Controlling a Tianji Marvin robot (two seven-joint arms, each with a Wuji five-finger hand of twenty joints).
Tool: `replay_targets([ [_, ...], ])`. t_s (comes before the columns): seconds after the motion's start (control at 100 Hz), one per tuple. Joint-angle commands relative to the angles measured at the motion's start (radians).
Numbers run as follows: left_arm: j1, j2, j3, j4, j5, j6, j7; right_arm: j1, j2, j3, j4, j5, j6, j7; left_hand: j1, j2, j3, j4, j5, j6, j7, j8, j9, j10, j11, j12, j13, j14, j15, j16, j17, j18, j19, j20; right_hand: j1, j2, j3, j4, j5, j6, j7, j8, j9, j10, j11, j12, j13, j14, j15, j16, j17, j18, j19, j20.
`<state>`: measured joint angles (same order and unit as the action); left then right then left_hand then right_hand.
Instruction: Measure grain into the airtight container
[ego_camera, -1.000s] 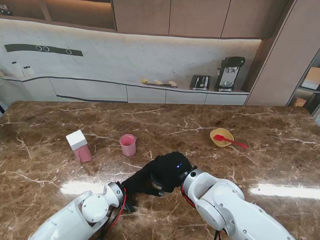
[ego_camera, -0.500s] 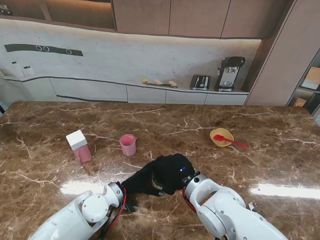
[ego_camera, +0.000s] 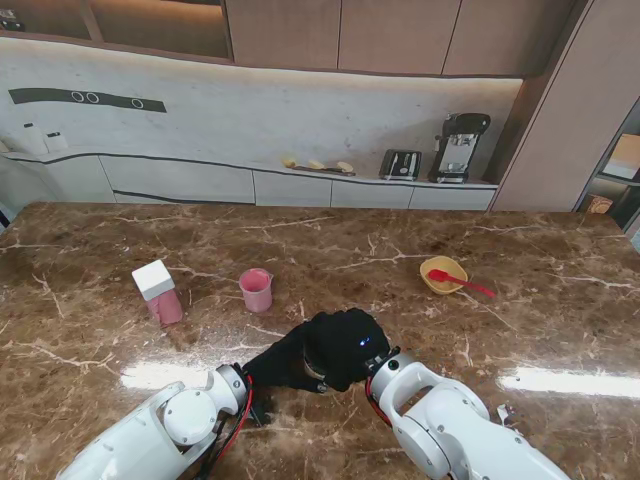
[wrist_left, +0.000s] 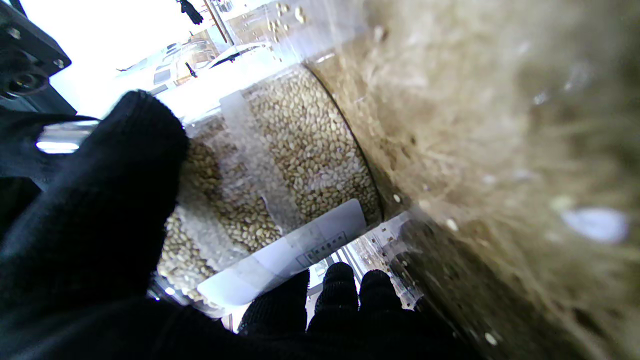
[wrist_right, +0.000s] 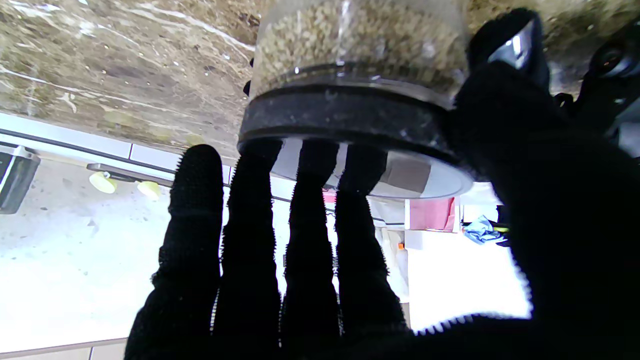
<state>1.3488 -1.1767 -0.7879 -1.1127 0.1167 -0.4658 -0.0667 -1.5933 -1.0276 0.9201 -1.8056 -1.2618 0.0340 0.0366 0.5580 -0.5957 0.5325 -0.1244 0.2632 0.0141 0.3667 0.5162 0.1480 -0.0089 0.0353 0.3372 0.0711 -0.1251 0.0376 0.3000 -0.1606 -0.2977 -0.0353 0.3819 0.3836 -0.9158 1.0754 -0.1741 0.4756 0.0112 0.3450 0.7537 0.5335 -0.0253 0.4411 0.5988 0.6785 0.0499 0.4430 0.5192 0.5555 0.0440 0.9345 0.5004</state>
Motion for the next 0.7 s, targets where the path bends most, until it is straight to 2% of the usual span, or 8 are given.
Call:
replay_targets([
  [0.0,0.039,0.007,0.02,0.066,0.011,0.028,-0.016,-0.005,0.0,-0.002,0.009,-0.005,-0.005,0.007,0.035,0.133,0.074,0.072,0.095,-0.053,0.081,0.002,-0.03,-0.001,-0.009,-0.003,-0.036,0.179,-0.009,0.005,0.098,0.413,0.113,0.016,0.028,0.01,0.1,-0.011,-0.023,0.002,0.016,0.018,-0.005,-0.018,0.02,0.009,0.025,-0.099,0.076,0.043,-0.006,-0.006,0.028,-0.014],
  [0.38,0.04,0.007,0.019,0.065,0.012,0.027,-0.014,0.0,0.005,-0.013,0.016,-0.039,-0.008,0.01,0.034,0.13,0.079,0.071,0.095,-0.051,0.081,0.001,-0.031,0.0,-0.008,-0.001,-0.036,0.179,-0.009,0.006,0.098,0.413,0.113,0.016,0.019,0.014,0.098,-0.013,-0.028,0.005,0.014,0.015,-0.01,-0.018,0.019,0.006,0.019,-0.102,0.085,0.05,-0.01,-0.008,0.034,-0.01],
  [0.69,0.04,0.008,0.019,0.064,0.011,0.028,-0.017,0.0,0.008,-0.021,0.029,-0.079,-0.012,-0.046,0.036,0.132,0.077,0.071,0.095,-0.051,0.08,0.001,-0.03,0.0,-0.01,-0.004,-0.035,0.178,-0.01,0.004,0.098,0.413,0.111,0.015,0.02,0.007,0.106,-0.013,-0.02,-0.006,0.02,0.017,-0.008,-0.019,0.027,0.01,0.026,-0.103,0.098,0.058,-0.006,-0.005,0.042,-0.006],
])
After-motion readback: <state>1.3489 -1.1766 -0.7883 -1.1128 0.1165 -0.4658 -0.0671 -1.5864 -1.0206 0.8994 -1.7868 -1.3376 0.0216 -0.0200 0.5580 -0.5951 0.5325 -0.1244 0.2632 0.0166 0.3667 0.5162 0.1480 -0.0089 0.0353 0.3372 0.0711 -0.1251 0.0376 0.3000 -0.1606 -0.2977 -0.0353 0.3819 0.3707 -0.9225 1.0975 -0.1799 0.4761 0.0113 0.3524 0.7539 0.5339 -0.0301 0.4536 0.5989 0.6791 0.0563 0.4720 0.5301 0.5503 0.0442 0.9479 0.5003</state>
